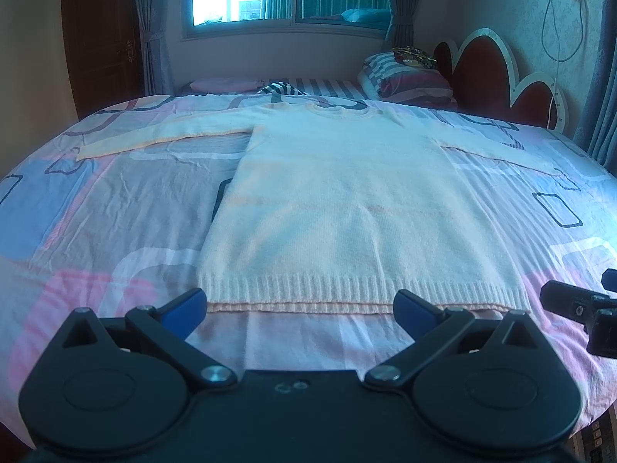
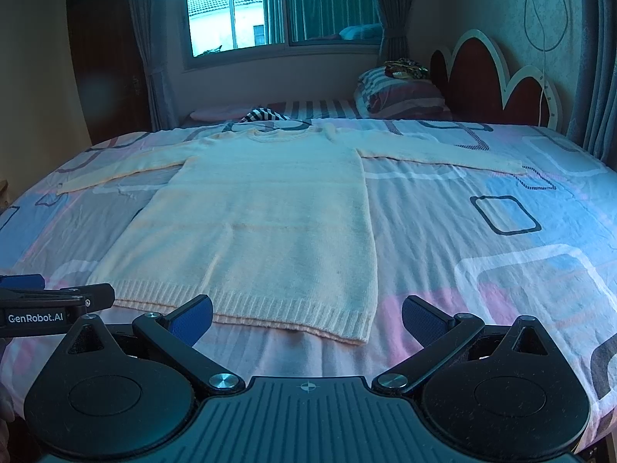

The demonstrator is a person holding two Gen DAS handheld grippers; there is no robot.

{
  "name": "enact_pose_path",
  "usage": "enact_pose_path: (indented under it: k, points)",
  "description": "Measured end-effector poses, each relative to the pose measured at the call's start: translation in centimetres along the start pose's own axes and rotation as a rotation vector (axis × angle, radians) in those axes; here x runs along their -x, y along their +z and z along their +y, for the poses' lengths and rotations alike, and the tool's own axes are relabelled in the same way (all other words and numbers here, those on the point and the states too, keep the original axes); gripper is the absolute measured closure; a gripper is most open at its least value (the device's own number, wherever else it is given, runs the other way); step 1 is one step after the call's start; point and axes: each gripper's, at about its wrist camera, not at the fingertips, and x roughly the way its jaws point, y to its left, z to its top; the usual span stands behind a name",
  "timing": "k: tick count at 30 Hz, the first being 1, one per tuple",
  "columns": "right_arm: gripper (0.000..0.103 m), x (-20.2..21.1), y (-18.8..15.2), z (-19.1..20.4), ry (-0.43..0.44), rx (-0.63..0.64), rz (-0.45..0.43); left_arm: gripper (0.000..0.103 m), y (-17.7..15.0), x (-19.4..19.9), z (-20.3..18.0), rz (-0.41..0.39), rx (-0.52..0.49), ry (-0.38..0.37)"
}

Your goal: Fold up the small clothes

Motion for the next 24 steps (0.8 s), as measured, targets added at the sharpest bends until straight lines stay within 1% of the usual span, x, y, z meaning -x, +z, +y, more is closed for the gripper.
enact_pose_path:
  k: [24]
  points:
    - [0.000,-0.06,0.15,-0.38,0.008,0.003,0.004,0.001,0.10,0.02,-0.35,0.004,0.001,0.010]
